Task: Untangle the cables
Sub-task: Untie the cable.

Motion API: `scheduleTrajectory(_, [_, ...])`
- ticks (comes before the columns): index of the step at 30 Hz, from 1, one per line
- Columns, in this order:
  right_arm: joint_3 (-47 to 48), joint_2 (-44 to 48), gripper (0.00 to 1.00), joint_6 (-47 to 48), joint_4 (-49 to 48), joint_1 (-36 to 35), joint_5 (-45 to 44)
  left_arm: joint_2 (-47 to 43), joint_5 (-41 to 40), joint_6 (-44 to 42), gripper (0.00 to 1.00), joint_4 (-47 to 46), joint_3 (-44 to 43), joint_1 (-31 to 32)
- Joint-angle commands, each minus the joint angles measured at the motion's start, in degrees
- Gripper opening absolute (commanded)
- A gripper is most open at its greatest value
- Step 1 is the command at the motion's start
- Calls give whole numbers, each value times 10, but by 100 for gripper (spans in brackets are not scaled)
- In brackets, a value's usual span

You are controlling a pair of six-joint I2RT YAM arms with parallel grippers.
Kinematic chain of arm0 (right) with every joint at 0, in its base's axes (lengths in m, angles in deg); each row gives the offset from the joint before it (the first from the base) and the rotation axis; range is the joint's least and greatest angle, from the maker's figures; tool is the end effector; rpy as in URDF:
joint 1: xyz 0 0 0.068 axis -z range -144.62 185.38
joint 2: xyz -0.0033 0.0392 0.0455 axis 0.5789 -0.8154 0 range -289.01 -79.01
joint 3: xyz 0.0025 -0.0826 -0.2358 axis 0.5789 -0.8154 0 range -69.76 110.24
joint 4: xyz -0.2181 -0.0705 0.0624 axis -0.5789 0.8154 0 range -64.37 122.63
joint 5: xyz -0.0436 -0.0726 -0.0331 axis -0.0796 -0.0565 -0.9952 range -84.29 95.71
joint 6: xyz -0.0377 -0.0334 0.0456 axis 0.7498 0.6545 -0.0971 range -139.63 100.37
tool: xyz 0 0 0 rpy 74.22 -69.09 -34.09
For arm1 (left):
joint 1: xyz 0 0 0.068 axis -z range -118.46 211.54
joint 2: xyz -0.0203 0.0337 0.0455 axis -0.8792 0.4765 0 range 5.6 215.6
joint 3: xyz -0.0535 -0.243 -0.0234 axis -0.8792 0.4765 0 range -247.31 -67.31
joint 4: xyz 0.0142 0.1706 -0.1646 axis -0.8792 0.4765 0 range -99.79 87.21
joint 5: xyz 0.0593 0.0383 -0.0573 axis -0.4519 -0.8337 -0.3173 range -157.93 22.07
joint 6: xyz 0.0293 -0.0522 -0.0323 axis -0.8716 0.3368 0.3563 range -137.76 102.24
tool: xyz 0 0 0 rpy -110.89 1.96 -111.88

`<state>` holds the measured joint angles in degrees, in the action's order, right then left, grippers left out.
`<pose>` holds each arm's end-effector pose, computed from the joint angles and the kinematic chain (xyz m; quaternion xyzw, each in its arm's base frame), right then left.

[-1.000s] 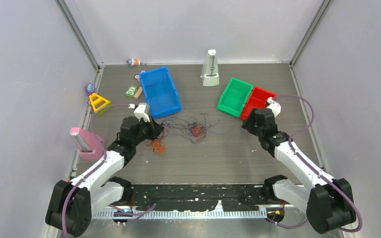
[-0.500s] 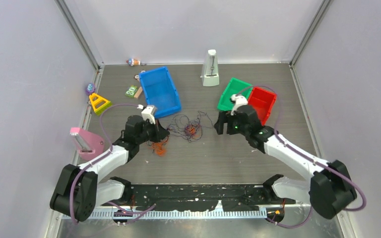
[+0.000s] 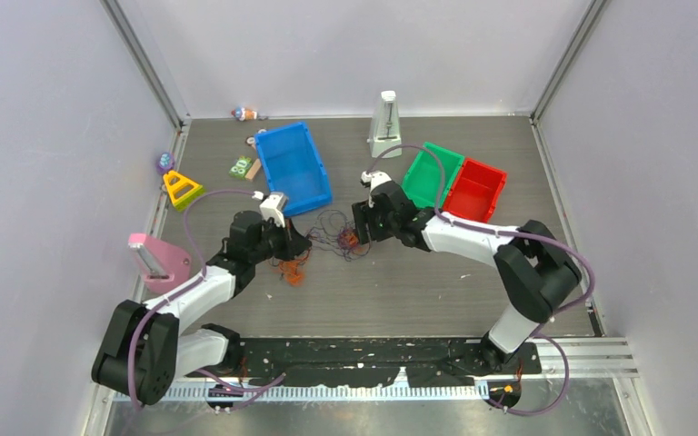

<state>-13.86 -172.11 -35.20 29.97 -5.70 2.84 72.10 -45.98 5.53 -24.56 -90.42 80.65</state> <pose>0.2583 0.2213 0.1834 -0.1911 0.8914 0.1745 0.3720 0.2146 -0.0959 0.1672 0.0664 0.8472 -0.3338 0.4079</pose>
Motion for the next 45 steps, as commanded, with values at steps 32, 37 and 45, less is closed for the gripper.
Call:
scheduleTrajectory(32, [-326, 281, 6, -98, -156, 245, -70, -189, -197, -15, 0, -19, 72, -7])
scheduleTrajectory(37, [-352, 293, 5, -73, -228, 241, 35, -158, -132, -19, 42, 14, 32, 1])
scheduleTrajectory(45, [-333, 298, 8, -44, -244, 190, 69, -213, -287, -62, 89, 197, -90, 77])
